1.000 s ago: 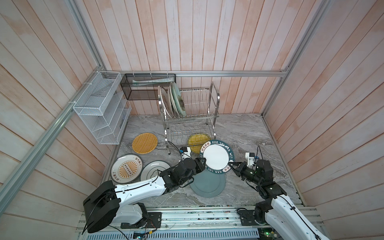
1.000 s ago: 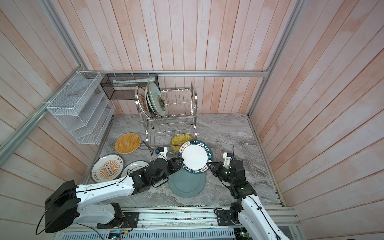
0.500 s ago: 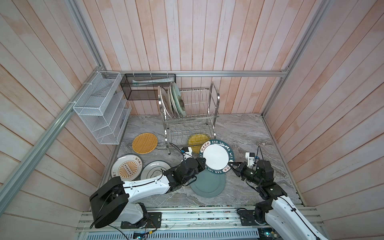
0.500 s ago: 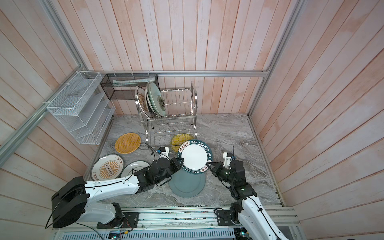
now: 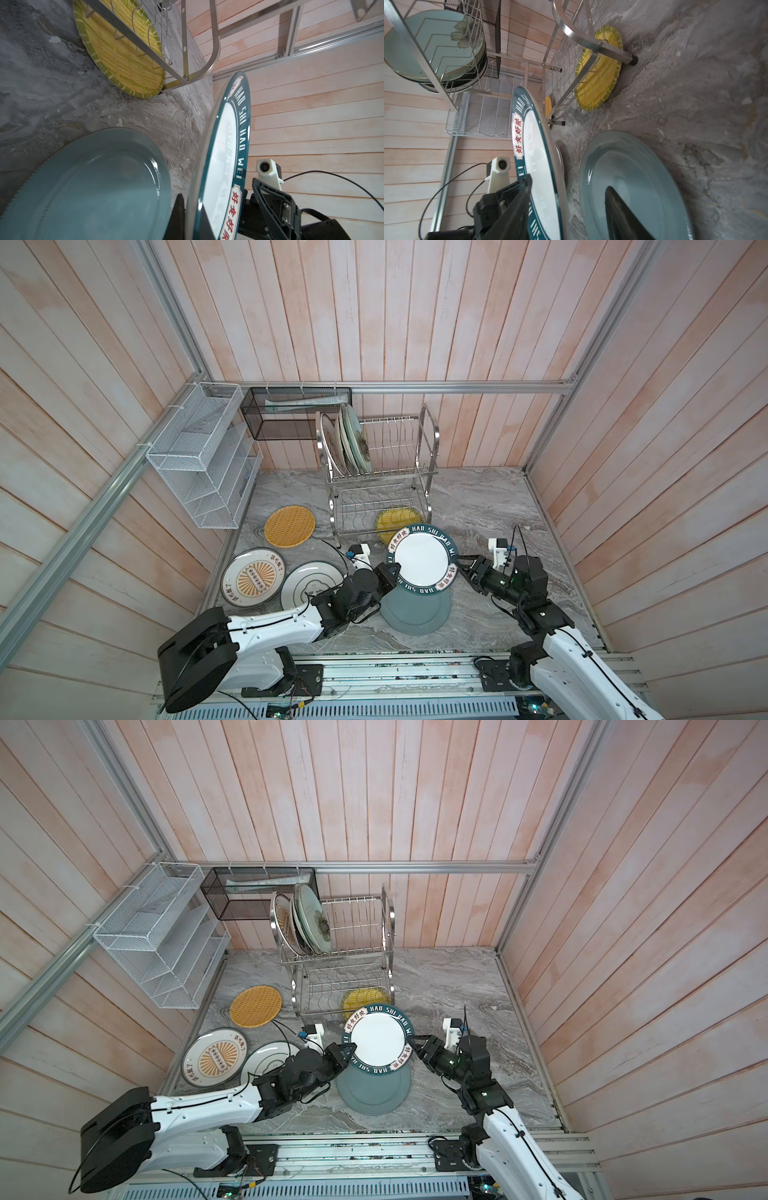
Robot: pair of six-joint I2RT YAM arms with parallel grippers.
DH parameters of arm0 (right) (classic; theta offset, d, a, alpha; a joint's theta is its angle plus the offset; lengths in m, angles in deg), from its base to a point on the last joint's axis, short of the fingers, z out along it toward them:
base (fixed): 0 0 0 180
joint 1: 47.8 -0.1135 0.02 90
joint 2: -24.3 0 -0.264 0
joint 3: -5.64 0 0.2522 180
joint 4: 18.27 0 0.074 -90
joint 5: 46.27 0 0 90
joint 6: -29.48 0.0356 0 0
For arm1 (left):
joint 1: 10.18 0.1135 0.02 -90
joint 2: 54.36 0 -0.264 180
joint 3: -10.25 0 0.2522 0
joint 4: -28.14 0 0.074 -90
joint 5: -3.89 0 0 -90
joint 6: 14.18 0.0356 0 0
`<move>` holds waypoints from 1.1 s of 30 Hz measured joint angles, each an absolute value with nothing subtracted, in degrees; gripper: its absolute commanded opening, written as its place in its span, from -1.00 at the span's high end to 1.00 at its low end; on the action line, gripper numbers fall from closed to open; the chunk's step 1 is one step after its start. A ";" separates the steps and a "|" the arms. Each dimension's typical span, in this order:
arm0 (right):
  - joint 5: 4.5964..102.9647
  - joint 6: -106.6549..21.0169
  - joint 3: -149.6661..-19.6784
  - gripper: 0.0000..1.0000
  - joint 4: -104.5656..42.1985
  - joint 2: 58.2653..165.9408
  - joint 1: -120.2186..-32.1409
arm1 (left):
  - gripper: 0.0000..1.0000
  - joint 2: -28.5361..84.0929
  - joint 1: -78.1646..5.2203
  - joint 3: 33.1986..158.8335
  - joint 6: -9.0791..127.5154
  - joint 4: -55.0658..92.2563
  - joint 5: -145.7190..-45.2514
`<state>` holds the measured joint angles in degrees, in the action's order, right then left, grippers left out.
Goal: Load the plates into the dish rack
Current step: 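Close the left gripper on the plate rim while the right gripper opens, then raise the green-rimmed plate with the left gripper over the rack while the right arm withdraws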
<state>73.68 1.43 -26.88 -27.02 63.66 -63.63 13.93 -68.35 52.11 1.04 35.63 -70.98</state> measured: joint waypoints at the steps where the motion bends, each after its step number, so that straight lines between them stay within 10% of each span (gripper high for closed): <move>1: 73.53 0.74 -27.71 -0.53 -26.58 64.55 -63.61 | 1.00 12.18 -68.49 51.72 1.08 34.63 -70.74; 20: 73.31 -13.82 -32.61 -0.96 -20.39 77.08 -63.35 | 1.00 2.34 -88.35 81.40 20.03 0.14 -41.56; 33: 76.52 -14.52 -27.91 -0.95 -20.11 72.49 -63.50 | 1.00 21.42 -87.63 107.56 67.03 23.15 -20.60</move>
